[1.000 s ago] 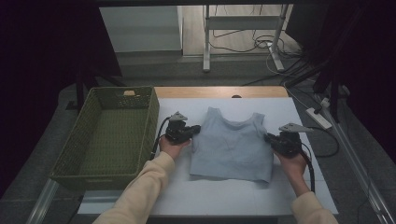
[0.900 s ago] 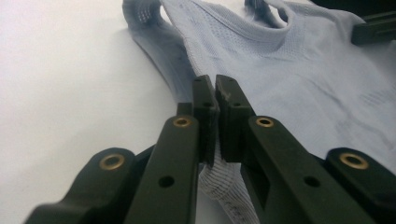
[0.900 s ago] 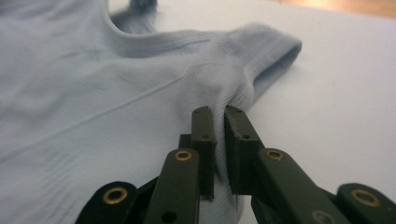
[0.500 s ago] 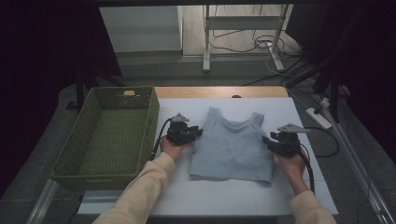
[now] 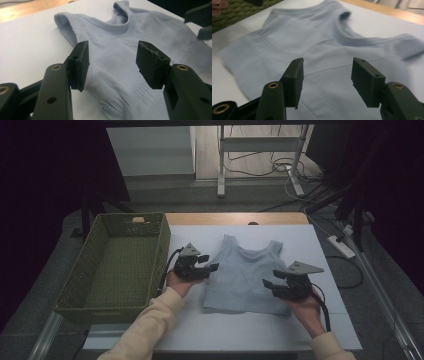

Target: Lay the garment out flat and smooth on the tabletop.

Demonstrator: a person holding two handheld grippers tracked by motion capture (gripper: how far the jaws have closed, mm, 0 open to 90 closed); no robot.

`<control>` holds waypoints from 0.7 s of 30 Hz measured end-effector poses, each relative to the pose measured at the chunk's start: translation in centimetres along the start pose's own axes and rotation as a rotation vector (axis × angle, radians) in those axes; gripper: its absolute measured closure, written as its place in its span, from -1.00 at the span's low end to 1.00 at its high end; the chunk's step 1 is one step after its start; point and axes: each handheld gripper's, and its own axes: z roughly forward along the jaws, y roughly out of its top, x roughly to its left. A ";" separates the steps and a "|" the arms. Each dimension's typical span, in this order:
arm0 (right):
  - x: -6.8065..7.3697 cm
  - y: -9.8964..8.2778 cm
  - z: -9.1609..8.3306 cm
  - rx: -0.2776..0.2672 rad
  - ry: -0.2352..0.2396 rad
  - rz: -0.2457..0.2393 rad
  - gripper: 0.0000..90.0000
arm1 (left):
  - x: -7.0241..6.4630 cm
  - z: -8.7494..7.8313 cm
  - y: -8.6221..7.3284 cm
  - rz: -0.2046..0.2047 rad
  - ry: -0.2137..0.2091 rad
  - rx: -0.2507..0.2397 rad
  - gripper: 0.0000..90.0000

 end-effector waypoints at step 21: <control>1.7 0.3 2.8 0.047 0.058 -0.014 -0.10 | -1.6 -1.7 -1.5 -0.010 -0.071 0.030 -0.07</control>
